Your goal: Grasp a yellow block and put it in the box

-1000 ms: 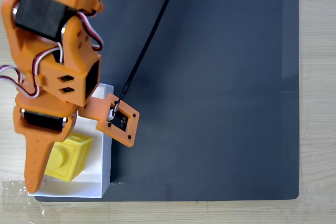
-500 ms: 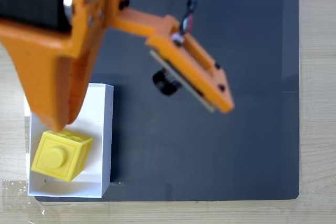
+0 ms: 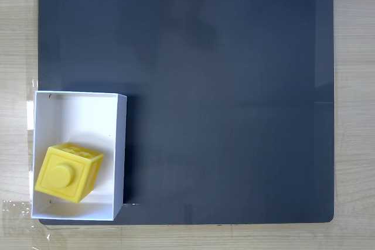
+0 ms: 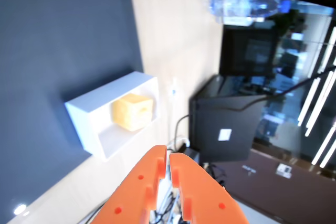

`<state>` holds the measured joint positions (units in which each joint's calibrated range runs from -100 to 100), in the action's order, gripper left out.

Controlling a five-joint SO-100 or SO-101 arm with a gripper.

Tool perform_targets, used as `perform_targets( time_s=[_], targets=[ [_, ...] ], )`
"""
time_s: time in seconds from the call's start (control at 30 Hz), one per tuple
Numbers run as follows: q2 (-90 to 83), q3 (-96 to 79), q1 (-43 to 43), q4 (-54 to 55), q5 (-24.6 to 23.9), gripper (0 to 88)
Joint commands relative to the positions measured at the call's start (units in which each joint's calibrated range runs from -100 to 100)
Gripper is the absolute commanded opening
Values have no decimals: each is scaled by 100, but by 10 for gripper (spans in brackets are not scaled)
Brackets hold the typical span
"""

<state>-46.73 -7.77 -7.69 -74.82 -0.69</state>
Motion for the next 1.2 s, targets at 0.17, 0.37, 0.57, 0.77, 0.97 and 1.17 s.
perform_targets(
  time_s=[0.17, 0.37, 0.57, 0.77, 0.97, 1.17],
  targets=[
    [-1759, -4004, 96, 562, 16, 10],
    [-3420, -6292, 62, 544, 315, 10],
    [-4911, -7613, 45, 169, 536, 10],
    [-5208, -8400, 45, 73, 530, 10],
    [-5216, -8400, 121, 73, 562, 12],
    [-5216, -8400, 121, 73, 562, 12]
  ],
)
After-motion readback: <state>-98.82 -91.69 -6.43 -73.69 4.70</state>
